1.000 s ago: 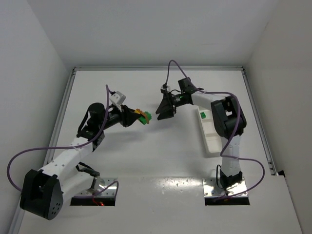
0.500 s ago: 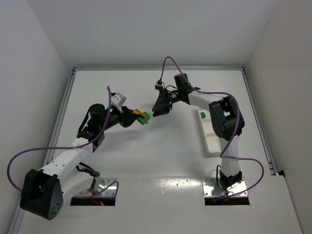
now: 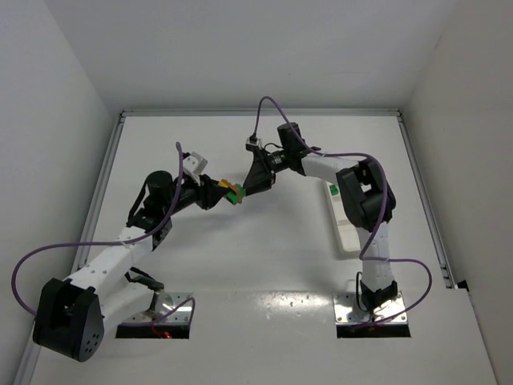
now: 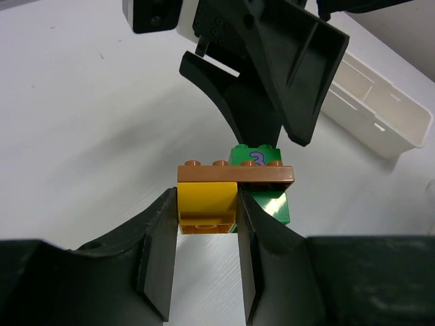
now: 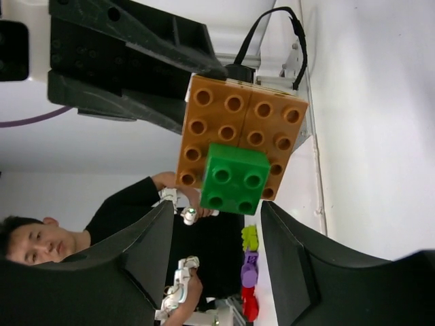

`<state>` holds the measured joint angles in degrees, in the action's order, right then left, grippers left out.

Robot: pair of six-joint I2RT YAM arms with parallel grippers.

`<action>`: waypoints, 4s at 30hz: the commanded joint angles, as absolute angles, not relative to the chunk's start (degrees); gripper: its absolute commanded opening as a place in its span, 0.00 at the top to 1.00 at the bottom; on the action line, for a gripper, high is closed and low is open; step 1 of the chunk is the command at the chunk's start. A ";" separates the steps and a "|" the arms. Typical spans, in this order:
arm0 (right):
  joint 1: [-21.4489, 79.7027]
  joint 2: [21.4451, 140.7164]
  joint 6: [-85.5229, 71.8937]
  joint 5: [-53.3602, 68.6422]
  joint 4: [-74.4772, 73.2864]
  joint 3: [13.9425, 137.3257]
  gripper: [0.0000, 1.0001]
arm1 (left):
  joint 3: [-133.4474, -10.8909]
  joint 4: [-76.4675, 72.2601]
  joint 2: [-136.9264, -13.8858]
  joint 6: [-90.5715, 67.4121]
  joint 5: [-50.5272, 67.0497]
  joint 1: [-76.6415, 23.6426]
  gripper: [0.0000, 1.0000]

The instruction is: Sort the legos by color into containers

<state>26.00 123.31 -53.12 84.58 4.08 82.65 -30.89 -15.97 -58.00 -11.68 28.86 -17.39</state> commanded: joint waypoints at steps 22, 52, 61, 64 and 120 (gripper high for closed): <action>26.91 123.84 -56.78 89.92 10.11 84.73 1.00 | -31.47 -20.65 -57.74 -11.07 28.92 -18.37 1.00; -9.30 98.09 -53.02 81.40 10.04 67.14 1.00 | -40.15 -20.82 -67.92 -15.64 30.94 -34.35 1.00; -22.67 88.69 -25.68 65.31 -24.34 71.37 1.00 | -57.98 -31.18 -90.14 -18.11 33.75 -48.93 1.00; -25.48 84.82 -22.86 61.18 -28.47 70.75 1.00 | -64.74 -31.73 -95.34 -17.15 30.24 -52.55 1.00; -4.77 86.91 -4.58 48.26 -35.15 83.14 1.00 | -70.04 2.00 -84.20 -17.31 27.41 -29.28 0.23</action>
